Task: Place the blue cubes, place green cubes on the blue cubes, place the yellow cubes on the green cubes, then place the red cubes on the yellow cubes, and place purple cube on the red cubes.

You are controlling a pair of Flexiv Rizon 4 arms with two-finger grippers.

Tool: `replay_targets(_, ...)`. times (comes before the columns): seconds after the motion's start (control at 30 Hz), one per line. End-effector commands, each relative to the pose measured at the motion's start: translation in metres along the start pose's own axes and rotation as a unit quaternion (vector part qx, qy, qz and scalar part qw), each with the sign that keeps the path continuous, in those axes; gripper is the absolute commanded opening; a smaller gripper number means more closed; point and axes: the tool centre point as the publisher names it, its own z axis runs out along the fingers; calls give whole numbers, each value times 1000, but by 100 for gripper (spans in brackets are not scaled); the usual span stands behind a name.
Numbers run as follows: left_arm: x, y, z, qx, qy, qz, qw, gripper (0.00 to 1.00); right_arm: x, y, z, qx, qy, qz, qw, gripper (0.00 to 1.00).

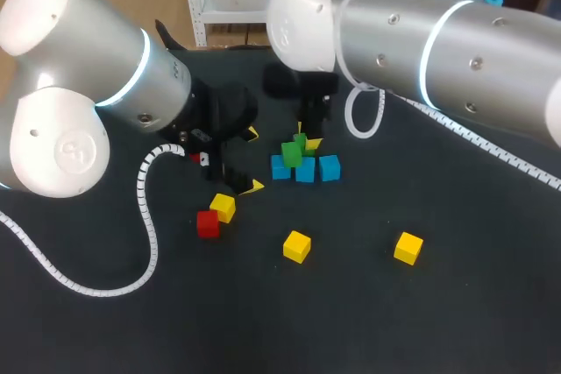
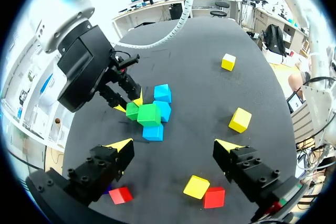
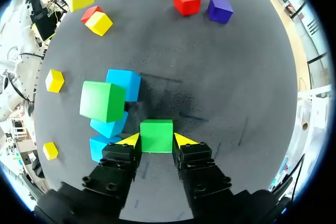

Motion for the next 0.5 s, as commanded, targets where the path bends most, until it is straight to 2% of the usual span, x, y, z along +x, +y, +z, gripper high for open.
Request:
replay_targets(0.03,2,0,0,1,-3,1,1000,100,1,-1,1,-1,0,0,1000,0)
replay_targets(0.23,2,0,0,1,-3,1,1000,100,3,0,-4,9,-3,6,1000,0)
replay_targets(0.5,2,0,0,1,-3,1,1000,100,7,3,-27,39,-14,23,999,0)
